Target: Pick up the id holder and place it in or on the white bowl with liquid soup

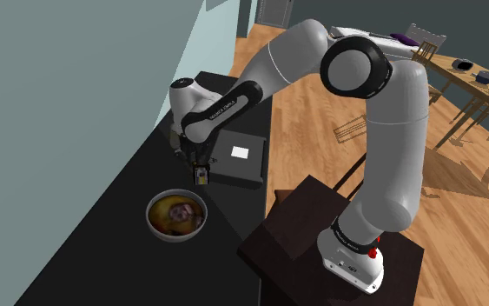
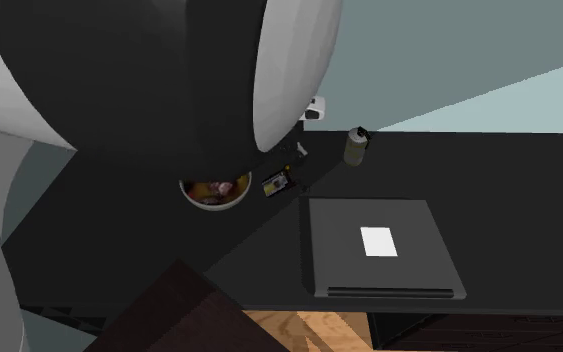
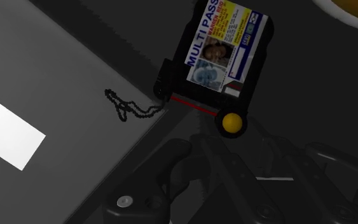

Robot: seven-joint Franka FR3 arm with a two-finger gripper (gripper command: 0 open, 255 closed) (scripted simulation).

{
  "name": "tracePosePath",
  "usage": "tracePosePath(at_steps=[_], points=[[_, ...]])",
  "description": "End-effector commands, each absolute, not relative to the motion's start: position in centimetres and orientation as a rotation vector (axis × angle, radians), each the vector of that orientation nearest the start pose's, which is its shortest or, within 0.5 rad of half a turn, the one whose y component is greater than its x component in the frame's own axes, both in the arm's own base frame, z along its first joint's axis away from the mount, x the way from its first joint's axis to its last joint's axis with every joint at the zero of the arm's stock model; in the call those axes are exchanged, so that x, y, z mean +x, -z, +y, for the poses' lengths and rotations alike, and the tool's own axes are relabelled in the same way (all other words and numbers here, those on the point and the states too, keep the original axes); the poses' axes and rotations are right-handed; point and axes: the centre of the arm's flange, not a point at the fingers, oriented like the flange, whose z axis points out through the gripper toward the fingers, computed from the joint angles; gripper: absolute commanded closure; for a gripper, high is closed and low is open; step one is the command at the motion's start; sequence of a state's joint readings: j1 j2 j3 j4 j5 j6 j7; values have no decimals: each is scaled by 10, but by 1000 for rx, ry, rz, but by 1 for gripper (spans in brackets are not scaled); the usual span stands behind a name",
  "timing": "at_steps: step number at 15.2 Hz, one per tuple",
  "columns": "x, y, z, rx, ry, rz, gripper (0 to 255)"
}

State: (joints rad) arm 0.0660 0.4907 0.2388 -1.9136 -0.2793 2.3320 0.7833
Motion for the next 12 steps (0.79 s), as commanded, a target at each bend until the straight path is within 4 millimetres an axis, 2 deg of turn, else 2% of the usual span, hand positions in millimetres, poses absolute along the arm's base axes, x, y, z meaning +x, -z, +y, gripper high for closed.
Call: tracePosePath(at_steps=[1,11,12], points=[[597,-249,176,-3202,1,491,255],[597,-299,176,-3202,1,491,255],[593,-299,189,-3202,1,491,255]])
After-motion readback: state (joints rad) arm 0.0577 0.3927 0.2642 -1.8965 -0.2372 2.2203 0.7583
